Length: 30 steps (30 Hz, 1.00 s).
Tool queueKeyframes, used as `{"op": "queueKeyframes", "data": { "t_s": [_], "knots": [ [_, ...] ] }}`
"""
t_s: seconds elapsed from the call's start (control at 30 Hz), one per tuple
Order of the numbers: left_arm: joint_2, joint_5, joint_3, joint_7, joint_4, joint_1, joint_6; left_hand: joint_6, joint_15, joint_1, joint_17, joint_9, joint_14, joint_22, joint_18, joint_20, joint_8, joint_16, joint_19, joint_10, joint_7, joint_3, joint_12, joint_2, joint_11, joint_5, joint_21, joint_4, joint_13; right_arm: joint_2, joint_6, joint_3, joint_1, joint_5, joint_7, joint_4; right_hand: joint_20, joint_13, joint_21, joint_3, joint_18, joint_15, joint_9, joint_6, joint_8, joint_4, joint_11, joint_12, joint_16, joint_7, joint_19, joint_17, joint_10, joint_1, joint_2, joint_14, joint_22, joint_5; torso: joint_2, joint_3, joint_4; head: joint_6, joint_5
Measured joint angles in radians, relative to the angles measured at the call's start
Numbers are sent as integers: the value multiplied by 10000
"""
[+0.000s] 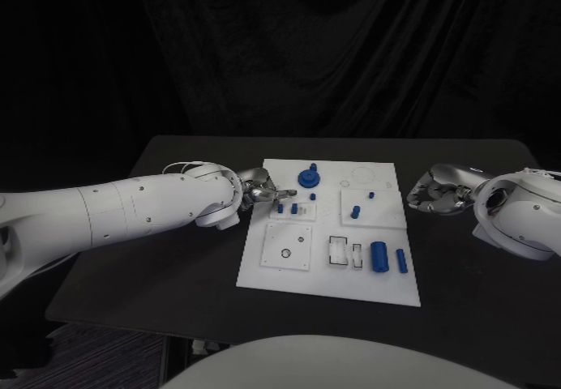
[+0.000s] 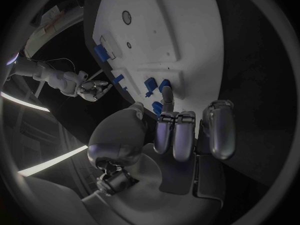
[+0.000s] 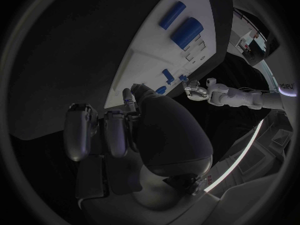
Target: Assemble the parts on the task board
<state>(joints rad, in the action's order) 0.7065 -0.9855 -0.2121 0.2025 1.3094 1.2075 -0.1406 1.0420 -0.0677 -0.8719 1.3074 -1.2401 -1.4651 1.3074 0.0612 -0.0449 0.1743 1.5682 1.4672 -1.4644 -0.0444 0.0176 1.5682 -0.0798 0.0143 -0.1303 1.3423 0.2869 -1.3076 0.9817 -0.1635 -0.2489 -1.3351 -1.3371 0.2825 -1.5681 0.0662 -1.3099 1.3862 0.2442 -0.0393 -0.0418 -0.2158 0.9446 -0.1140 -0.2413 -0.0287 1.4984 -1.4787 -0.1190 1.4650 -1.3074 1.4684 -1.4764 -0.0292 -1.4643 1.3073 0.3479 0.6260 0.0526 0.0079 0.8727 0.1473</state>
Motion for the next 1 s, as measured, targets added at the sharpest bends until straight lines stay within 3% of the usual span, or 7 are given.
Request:
{"op": "queueKeyframes", "data": {
  "t_s": [0.27, 0.5, 0.67, 0.77, 0.83, 0.93, 1.0],
  "knots": [
    [35, -4, 0, -70, 9, -3, -190, -1, 0, -405, 0, -112, 0, 0, 0, 0, 111, 0, 0, -37, -1, 143, 0, 59, 37, -120, 93, -31, 0, 22, 4, 0, 2, 0, 0, -1, 0, 0, 0, 0, 0, 0, -1, 0, 0, 0, 0, 0, 0, 0, 0, 0, 0, 0, 0, 0, 0, 0, 0, 0, 2, 0, -11],
    [178, -510, -3, -731, 117, -8, -1193, -320, -37, -1659, 0, -660, -37, 0, -1, 37, 411, 0, -37, -5, 50, 383, 0, 254, 69, -1008, 6, -121, 0, 84, 8, 0, 3, 0, 0, -20, 0, -3, 0, 28, 0, 0, -1, 0, 0, 28, 0, 1, 0, 0, 0, 0, 0, 0, 0, 0, 0, 0, -2, 1, 3, 0, -59],
    [212, -1012, -3, -2028, 107, -8, -2279, -1143, 284, -3348, 0, -302, -13, 0, 0, -178, -235, 0, -871, 260, -317, 65, -1359, 357, -299, -1633, -1086, -303, -2, 113, 5, 0, 4, 0, 0, -27, 0, -6, 0, 28, 0, 0, -1, 0, 0, 28, 0, 1, 0, 0, 0, 0, 0, 0, 0, 0, 0, 0, -3, 1, 3, 0, -108],
    [195, -1234, 1, -3053, 63, -8, -2779, -1491, 716, -5302, 0, 604, 220, -1, 247, -460, -938, -713, -2324, 4112, -594, -948, -5188, 341, -666, -1945, -2428, -500, 117, 117, 0, 0, 4, 0, 0, -31, 0, -7, 0, 28, 0, 0, -2, 0, 0, 28, 0, 1, 0, 0, 0, -1, 0, 0, 0, 0, 0, 0, -3, 1, 2, 0, -142],
    [137, -1364, 2, -3856, -21, -2, -3040, -1688, 900, -5981, -1, 1157, 995, -1, 312, -584, -1085, -1268, -3131, 6114, -780, -1565, -7563, 481, -829, -1945, -3072, -463, 1129, 118, -3, 0, 4, 0, -1, -33, 0, -8, 0, 28, 0, 0, -2, 0, 0, 28, 0, 1, 0, 0, 0, 0, 0, 0, 0, 0, 0, 0, -3, 0, 2, 0, -181],
    [-7, -1488, 2, -4700, -174, 10, -3170, -2335, 1050, -6502, -1, 2388, 2121, -1, 314, -731, -1106, -1955, -3767, 7417, -875, -2387, -9597, 821, -1000, -1945, -3473, -230, 2684, 122, -7, 0, 4, 0, -2, -38, 0, -7, 0, 28, 0, 0, -2, 0, 0, 28, 0, 1, 0, 0, 0, 0, 0, 0, 0, 0, 0, 0, -3, 1, -1, 0, -202],
    [-166, -1569, 3, -5214, -351, 14, -3163, -2955, 1029, -6815, 0, 3536, 1697, -1, 314, -751, -1106, -1755, -3225, 7876, -849, -2992, -10765, 1010, -1030, -1918, -2770, -193, 3974, 131, -15, 0, 4, 0, -4, -41, 0, -5, 0, 28, 0, 0, -2, 0, 0, 28, 0, 1, 0, 0, 0, 0, 0, 0, 0, 0, 0, 0, -3, 1, -1, 0, -220]
  ]
}}
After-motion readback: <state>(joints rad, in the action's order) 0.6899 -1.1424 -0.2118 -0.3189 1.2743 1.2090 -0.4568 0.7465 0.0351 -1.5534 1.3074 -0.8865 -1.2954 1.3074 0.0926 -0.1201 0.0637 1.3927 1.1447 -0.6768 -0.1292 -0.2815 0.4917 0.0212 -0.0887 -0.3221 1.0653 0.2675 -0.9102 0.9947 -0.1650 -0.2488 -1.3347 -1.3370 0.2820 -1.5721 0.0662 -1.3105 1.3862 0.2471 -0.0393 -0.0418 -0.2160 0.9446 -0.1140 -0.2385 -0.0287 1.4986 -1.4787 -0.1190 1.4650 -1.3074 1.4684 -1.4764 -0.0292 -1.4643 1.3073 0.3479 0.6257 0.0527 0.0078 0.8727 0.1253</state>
